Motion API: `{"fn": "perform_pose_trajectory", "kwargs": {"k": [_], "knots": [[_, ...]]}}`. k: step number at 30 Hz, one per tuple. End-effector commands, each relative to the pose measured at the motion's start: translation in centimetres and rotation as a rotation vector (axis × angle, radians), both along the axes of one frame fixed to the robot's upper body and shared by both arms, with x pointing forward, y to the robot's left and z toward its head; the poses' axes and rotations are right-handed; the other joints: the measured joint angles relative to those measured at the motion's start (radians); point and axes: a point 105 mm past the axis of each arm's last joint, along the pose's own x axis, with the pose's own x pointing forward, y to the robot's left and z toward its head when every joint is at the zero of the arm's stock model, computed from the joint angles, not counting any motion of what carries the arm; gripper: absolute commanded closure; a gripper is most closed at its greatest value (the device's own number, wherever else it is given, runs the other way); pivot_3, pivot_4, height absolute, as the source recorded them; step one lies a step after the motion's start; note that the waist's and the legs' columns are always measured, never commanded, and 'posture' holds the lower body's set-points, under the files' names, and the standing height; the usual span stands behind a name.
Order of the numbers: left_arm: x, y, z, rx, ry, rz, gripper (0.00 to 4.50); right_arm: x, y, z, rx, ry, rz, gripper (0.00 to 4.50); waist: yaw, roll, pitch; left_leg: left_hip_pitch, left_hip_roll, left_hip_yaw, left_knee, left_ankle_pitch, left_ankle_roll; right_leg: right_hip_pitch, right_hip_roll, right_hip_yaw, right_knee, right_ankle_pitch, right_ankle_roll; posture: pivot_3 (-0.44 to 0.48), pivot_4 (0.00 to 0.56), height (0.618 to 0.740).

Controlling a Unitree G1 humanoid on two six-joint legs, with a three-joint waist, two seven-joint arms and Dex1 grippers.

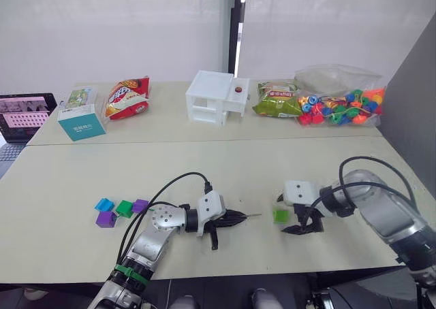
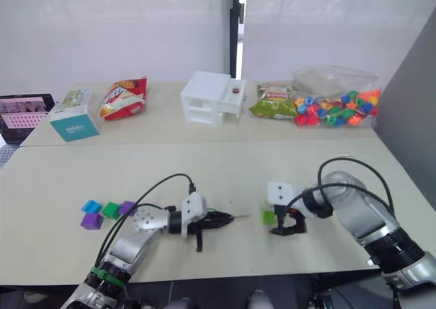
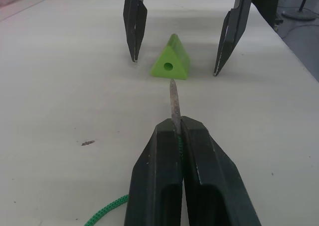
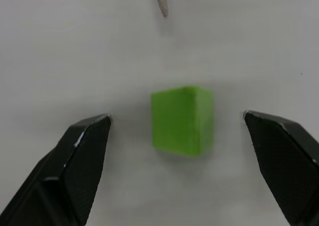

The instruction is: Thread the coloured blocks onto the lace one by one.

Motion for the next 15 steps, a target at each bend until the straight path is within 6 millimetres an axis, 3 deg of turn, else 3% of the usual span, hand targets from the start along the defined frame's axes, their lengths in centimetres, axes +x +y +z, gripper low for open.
{"fn": "perform_pose_trajectory", "kwargs": {"k": [1,8,15], "knots": [[-0.2,-0.4,0.8,-0.011,-0.036,-0.014,4.50,0.2,0.0,-0.5,-0.028,-0.007,-0.005,0.76,0.000,0.000,0.000,0.000,0.000,0.000,0.000,0.000,0.000,0.000,0.000,0.000,0.000,0.000,0.000,0.000,0.150,0.740],[-0.1,-1.2,0.9,-0.004,-0.058,-0.038,4.50,0.6,0.1,-0.5,-0.029,-0.002,-0.037,3.13,-0.002,0.000,0.000,0.001,0.000,0.000,0.001,0.001,-0.001,0.001,0.000,0.000,0.000,0.000,0.000,0.000,0.150,0.740],[0.1,-2.1,0.4,0.019,-0.041,-0.076,4.50,-0.2,0.9,-0.4,-0.015,0.028,-0.020,3.19,-0.002,0.000,0.000,0.001,0.000,0.000,0.001,0.001,-0.001,0.001,0.000,0.000,0.001,0.000,0.000,0.000,0.150,0.740]]}}
